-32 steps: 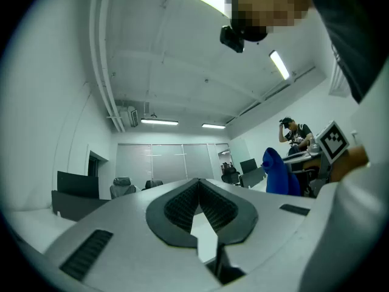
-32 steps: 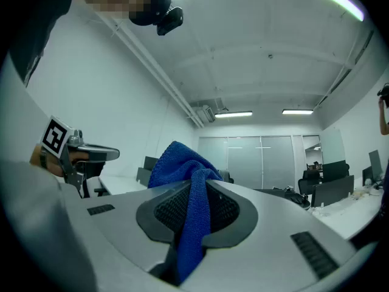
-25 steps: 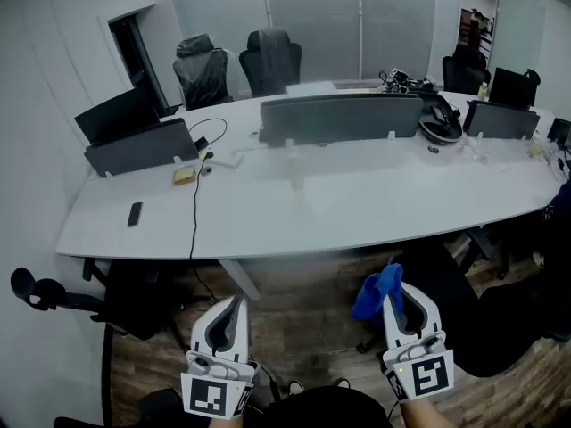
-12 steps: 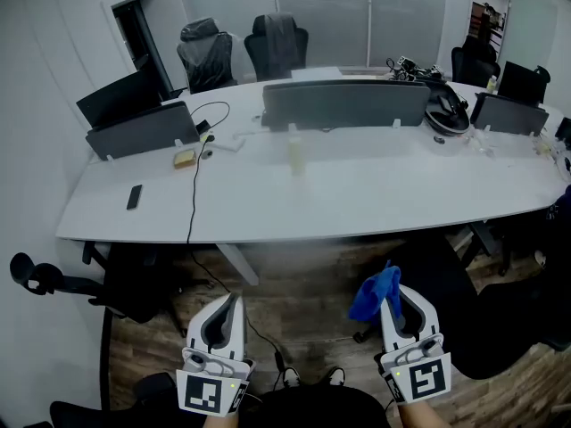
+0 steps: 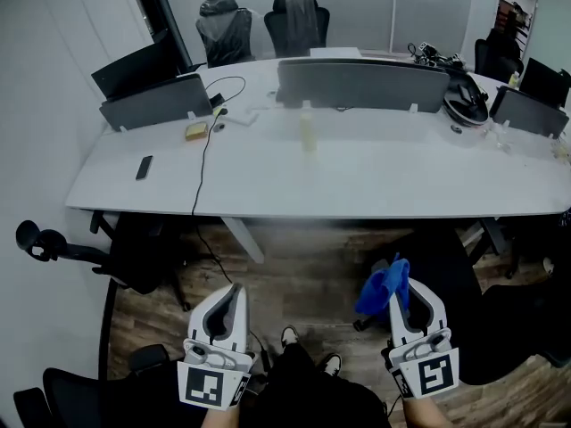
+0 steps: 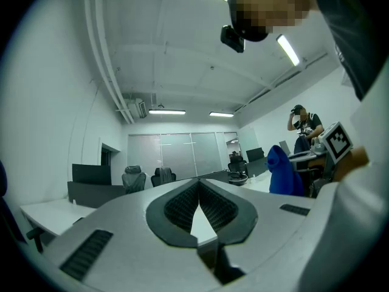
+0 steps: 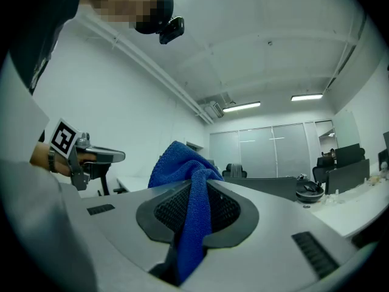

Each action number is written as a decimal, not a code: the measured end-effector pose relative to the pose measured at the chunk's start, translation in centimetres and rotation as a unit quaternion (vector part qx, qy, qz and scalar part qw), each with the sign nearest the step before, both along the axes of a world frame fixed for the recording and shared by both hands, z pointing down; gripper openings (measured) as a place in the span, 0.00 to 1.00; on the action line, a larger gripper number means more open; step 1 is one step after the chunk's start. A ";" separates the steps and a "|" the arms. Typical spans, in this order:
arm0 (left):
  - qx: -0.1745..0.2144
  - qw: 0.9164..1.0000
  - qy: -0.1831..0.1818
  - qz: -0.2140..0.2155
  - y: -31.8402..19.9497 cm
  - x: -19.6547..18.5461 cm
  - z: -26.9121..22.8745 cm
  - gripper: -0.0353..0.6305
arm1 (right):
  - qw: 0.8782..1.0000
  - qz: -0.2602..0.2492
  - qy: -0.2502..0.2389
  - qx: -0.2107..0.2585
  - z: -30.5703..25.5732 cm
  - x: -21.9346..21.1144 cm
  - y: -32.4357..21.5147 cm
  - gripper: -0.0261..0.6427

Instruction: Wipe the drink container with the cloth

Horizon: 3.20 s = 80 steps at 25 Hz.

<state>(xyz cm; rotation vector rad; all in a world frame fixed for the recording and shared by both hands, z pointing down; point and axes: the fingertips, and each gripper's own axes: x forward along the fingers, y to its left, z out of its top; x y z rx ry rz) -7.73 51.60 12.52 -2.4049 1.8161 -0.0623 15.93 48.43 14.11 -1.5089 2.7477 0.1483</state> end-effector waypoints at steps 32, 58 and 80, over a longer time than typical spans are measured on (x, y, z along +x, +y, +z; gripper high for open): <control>0.012 1.000 -0.005 0.013 -13.7 -4.6 -0.3 0.06 | 1.000 0.003 0.009 0.011 0.0 -4.2 -13.1 0.11; 0.021 0.998 0.012 0.056 -23.8 -12.1 0.9 0.06 | 0.999 0.045 0.011 0.008 1.6 -11.0 -21.5 0.11; 0.002 0.996 0.025 0.081 -30.4 -9.5 2.5 0.06 | 0.998 0.063 0.022 0.003 2.3 -8.9 -26.6 0.11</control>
